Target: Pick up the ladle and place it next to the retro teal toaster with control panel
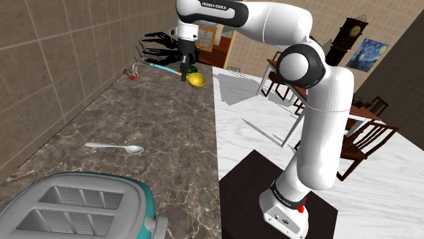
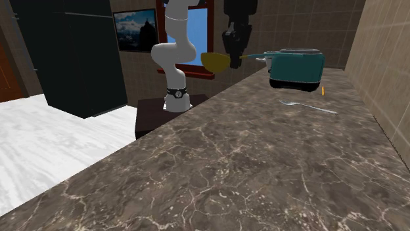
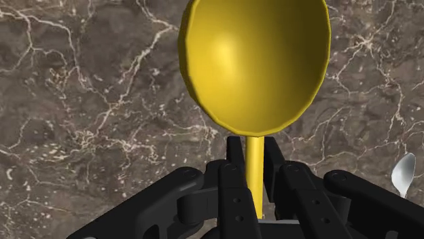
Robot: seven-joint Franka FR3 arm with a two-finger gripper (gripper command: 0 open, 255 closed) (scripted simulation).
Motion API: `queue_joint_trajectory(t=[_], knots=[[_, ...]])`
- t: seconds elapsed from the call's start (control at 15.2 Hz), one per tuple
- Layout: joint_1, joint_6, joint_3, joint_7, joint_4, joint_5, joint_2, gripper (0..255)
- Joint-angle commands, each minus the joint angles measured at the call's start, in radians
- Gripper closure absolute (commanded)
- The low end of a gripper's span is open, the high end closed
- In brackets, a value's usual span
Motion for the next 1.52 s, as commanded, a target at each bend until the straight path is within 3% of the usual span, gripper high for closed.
queue_joint_trajectory(t=[0.0, 0.99, 1.19, 1.45], knots=[[0.0, -0.025, 0.0, 0.003, 0.023, 0.0, -0.001, 255], [-0.02, -0.281, 0.003, 0.024, 0.382, 0.013, 0.101, 255], [0.03, -0.194, 0.012, 0.065, 0.149, 0.002, -0.05, 255], [0.083, -0.123, 0.037, 0.132, -0.061, -0.004, -0.197, 255]])
